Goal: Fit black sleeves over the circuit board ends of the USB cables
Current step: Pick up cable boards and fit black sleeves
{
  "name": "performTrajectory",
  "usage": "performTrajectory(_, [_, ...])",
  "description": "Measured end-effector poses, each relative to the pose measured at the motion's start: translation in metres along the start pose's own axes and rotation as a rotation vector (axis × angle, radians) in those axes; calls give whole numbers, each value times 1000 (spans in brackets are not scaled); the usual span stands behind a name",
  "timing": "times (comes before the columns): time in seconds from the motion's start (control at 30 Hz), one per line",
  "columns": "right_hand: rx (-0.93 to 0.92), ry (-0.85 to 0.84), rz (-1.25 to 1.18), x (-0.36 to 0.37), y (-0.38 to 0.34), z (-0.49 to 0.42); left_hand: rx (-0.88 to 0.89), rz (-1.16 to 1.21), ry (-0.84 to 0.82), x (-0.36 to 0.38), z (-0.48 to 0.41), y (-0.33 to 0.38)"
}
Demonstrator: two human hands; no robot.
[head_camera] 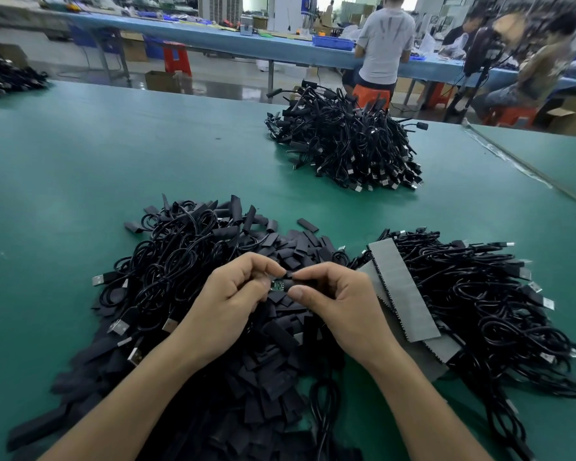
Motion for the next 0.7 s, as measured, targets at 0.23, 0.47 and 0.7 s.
performTrajectory(0.23, [-9, 0, -27, 2, 1, 0, 22, -46, -38, 0, 0, 1])
performTrajectory(0.47, [-61, 13, 27, 6, 0, 3, 19, -23, -66, 0, 2, 1])
performTrajectory(0.7, [-141, 83, 25, 6, -1, 4, 43, -213, 76, -1, 1, 3])
Point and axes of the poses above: each hand's wrist, its own z-axis away from the middle knuckle, its own x-axis out of the palm, y = z × x, the point moved 3 cm from there along -z, towards the middle knuckle, and after that the axes turned 4 degrees about -x, right-handed, at the moved point
